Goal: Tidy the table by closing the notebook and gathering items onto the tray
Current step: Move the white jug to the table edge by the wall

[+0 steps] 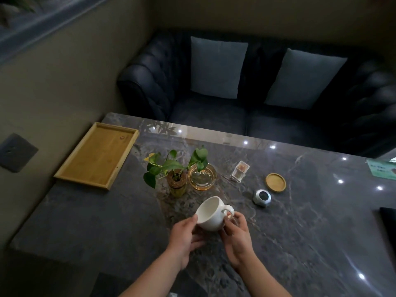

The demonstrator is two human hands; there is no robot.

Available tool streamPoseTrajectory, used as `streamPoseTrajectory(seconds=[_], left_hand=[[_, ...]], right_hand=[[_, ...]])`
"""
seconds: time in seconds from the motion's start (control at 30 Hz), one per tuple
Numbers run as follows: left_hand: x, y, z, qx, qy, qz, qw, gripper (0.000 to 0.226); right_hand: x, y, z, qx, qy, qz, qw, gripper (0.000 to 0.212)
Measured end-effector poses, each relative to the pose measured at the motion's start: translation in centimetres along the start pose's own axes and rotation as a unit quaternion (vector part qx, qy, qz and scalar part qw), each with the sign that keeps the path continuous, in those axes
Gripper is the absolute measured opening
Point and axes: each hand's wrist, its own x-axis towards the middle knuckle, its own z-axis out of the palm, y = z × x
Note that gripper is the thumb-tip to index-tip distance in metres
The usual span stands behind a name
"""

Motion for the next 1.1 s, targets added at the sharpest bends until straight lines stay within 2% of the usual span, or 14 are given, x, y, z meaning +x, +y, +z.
streamPoseTrajectory(seconds=[0.07,0.13,0.23,0.33,0.5,0.7,0.87,1.0,1.1], left_hand=[[0.2,-0.2,0.4,-0.033,0.023,-0.009,0.999,0.018],[0.3,-0.2,0.6,-0.042,0.044,-0.002,0.998,0.019],[0.9,0.0,0.3,-0.029,0.077,0.052,0.995,0.024],[1.4,0.3,0.4,0.026,0.113,0.114,0.987,0.031],[2.0,0.1,0.8,0.041,0.121,0.143,0.981,0.036],[2.6,0.0,0.4,0.080,0.125,0.175,0.973,0.037],[2.8,-0.1,0.1,0.059,0.116,0.176,0.976,0.033],[2.1,-0.9,0.0,-0.013,0.119,0.140,0.983,0.027],[0.9,-3.2,0.9,0.015,0.132,0.119,0.984,0.017]], right_hand=[[0.0,0.2,-0.3,-0.048,-0.025,-0.012,0.998,0.010],[-0.1,0.0,-0.8,-0.150,-0.044,-0.052,0.986,0.012],[0.0,-0.5,-1.8,-0.338,-0.076,-0.124,0.930,0.025],[-0.1,-0.4,-2.2,-0.438,-0.077,-0.127,0.887,0.025],[0.1,0.0,-2.1,-0.445,-0.043,-0.128,0.885,0.028],[0.4,0.1,-2.2,-0.492,-0.056,-0.118,0.861,0.027],[0.4,0.2,-2.3,-0.552,-0.044,-0.118,0.824,0.019],[0.6,-0.2,-3.0,-0.578,-0.074,-0.117,0.804,0.033],[1.3,-0.7,-4.5,-0.632,-0.048,-0.179,0.752,0.037]])
